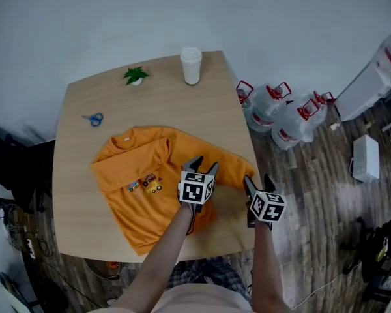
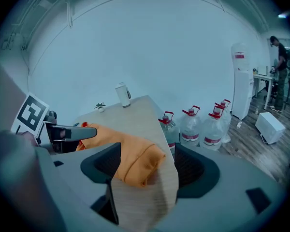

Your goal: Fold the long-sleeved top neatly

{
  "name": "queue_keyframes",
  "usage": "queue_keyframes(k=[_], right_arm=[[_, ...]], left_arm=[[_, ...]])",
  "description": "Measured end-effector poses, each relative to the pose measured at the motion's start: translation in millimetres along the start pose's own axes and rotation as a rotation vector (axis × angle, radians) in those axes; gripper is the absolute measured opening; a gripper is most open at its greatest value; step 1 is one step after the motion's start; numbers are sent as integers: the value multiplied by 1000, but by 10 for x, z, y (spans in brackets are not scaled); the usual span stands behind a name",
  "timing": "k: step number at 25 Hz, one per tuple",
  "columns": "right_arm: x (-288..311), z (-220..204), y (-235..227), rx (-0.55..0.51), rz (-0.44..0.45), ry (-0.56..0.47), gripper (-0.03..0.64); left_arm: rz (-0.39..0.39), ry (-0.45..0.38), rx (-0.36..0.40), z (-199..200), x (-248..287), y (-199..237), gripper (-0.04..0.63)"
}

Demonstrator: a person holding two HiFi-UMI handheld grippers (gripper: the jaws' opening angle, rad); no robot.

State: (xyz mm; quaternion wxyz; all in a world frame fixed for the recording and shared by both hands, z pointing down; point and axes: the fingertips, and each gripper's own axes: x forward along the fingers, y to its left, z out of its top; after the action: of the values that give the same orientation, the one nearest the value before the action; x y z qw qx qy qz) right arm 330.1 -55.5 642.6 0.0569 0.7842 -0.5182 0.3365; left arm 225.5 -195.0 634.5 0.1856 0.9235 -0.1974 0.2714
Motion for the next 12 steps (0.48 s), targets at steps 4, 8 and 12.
queue_keyframes(k=[4, 8, 12], right_arm=[[29, -90, -55, 31, -19, 15, 326], [86, -164, -56, 51, -32, 38, 315], [160, -285, -43, 73, -38, 80, 292]], left_arm=[[-30, 32, 32, -92, 108, -211, 225], [-41, 65, 31, -180, 190, -345, 225], [-50, 75, 37, -222, 218, -439, 225]])
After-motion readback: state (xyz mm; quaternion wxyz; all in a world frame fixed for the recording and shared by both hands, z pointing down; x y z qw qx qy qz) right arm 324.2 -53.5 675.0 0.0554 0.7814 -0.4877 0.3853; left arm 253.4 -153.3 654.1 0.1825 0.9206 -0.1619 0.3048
